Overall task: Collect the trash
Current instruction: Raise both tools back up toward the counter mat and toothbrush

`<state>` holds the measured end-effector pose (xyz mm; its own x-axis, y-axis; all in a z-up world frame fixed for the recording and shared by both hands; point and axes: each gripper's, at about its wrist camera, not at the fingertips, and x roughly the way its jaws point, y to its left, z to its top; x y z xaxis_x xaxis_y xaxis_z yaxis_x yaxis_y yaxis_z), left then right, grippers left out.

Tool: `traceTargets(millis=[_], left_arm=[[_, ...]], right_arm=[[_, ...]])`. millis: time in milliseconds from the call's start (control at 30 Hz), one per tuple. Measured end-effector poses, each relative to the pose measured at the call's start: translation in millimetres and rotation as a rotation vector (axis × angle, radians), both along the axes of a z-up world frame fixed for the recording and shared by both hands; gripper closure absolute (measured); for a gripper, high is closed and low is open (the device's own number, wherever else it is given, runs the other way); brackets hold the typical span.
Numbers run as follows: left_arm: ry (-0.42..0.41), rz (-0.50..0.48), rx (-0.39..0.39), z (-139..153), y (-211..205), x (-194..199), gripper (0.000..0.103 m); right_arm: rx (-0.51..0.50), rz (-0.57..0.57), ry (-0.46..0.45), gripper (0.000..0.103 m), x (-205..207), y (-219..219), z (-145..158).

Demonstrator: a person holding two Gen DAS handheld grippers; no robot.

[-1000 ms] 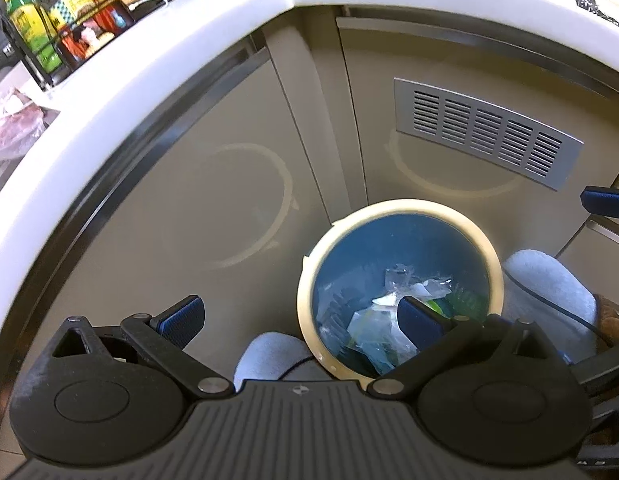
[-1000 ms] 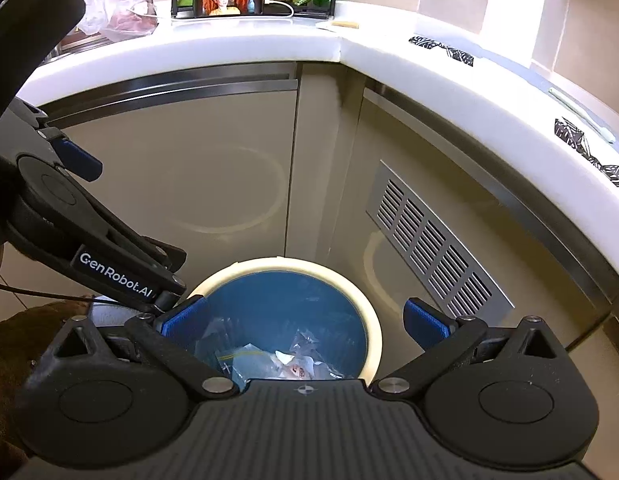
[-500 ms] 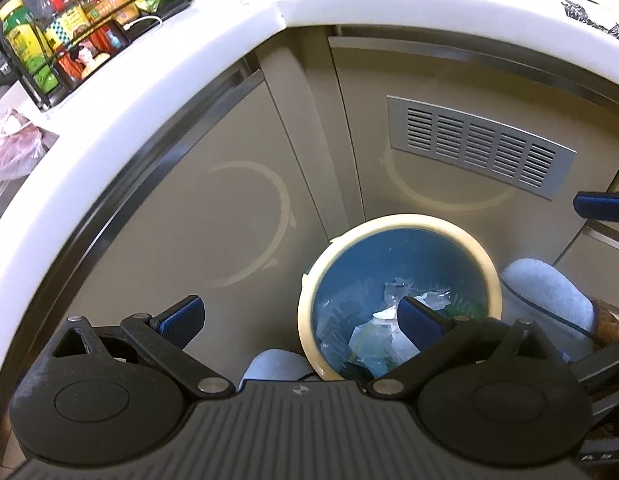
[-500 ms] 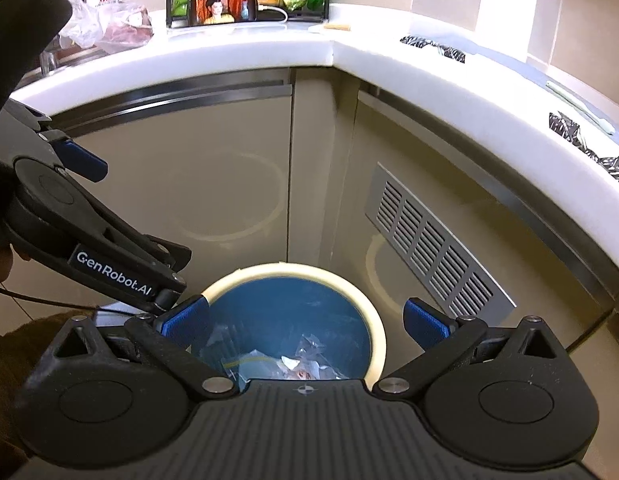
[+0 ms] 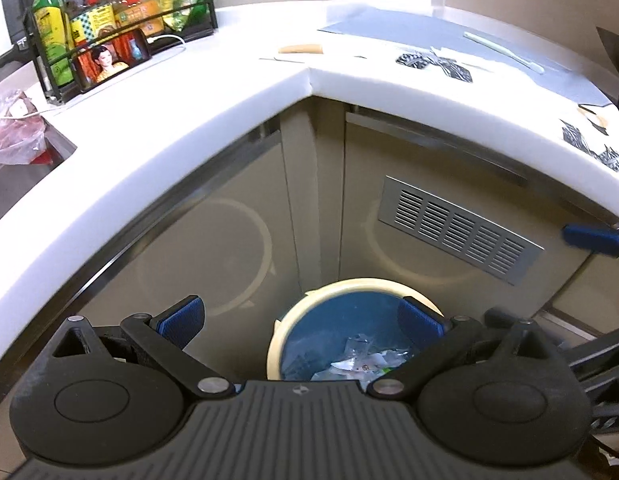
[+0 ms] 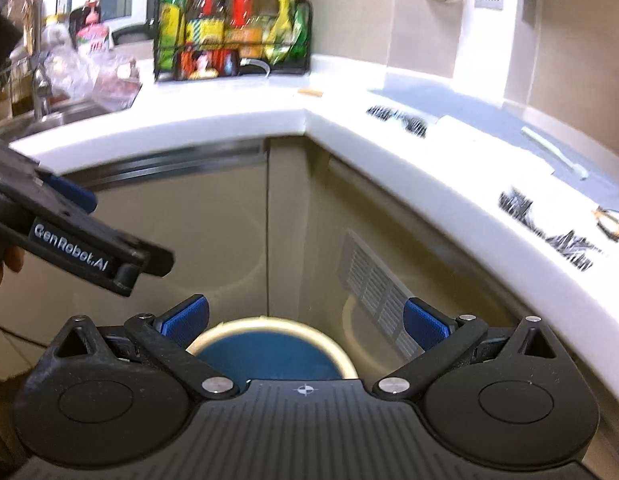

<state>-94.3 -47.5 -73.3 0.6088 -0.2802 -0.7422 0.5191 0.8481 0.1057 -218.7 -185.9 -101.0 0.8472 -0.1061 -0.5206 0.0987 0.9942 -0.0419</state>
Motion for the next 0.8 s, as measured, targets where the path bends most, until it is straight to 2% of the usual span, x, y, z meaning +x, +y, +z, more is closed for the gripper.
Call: traceTargets(millis=[133,233,400,533,667,800], left_arm=[[0.004,-0.005,0.02,5.2,-4.4,4.2,0.0],[0.018,-0.06,0.025,6.9,-9.2,2.5,0.0],[-0.033,-0.131,0.035,8.8,-21.8,-5.5,0.0],[-0.034,-0.154,0.021,12.5,-27.6,-6.7,0.0],[-0.05,-0.145,0.017,17.2,-29.6,-5.2,0.0],[-0.04,-0.108,0.029,18.8,-28.6,1.4,0.0]], right_arm=[[-0.009,-0.033,-0.049,0.0,-0.6,-12.5,14.8],[-0.025,-0.073,-0.095,0.0,-2.9,-25.4,27.7],[-0.04,-0.196,-0.189,0.0,-10.1,-55.2,51.5],[-0.031,-0.262,-0.219,0.0,-7.3,-83.9,64.9],[-0.024,-0.303,-0.229,0.0,3.8,-112.3,78.7],[-0.033,-0.405,-0.284,0.0,25.7,-146.7,95.1]])
